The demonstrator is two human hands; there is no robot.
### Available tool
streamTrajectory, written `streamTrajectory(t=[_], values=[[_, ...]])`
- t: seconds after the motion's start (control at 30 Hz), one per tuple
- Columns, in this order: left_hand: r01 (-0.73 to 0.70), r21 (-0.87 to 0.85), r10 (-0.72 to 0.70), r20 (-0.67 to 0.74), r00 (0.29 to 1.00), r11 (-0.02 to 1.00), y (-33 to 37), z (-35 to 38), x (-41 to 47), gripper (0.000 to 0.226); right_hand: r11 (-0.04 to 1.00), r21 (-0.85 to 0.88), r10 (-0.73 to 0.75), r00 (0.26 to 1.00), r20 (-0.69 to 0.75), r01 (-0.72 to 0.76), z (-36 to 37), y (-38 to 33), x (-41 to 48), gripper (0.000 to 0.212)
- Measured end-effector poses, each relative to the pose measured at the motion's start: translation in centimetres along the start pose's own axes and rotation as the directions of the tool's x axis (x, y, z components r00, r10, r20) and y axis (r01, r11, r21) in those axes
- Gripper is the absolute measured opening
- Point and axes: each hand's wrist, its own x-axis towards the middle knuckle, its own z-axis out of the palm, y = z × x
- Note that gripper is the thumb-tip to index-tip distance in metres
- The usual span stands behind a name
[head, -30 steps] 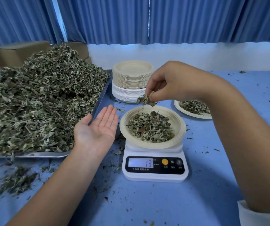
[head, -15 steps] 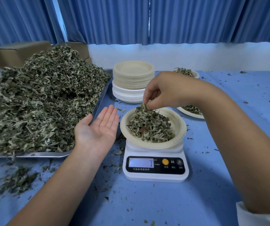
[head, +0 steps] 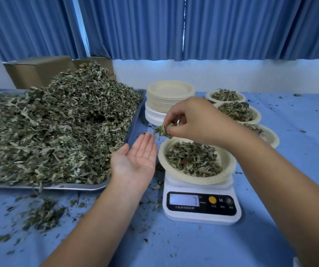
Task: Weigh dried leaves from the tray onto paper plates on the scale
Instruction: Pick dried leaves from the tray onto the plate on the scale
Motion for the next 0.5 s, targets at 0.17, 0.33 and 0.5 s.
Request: streamTrajectory(t=[0.17, 0.33, 0.5], values=[[0.034, -0.075, -0.034, -0.004, 0.999, 0.997, 0.4, 0.3, 0.0, 0.046, 0.996, 0.058, -0.063, 0.994, -0.094, 0.069, 3.7, -3.6, 3.3, 0.010], [0.042, -0.184, -0.045, -0.011, 0.999, 0.982, 1.2, 0.5, 0.1, 0.033, 0.990, -0.064, -0.129, 0.992, -0.008, 0.128, 7.6, -7.0, 6.6, 0.034], [0.033, -0.171, -0.040, -0.034, 0.999, 0.985, 1.4, 0.4, 0.4, 0.029, 0.990, -0.110, -0.088, 0.994, 0.058, 0.094, 8.7, -6.4, 6.4, 0.034]])
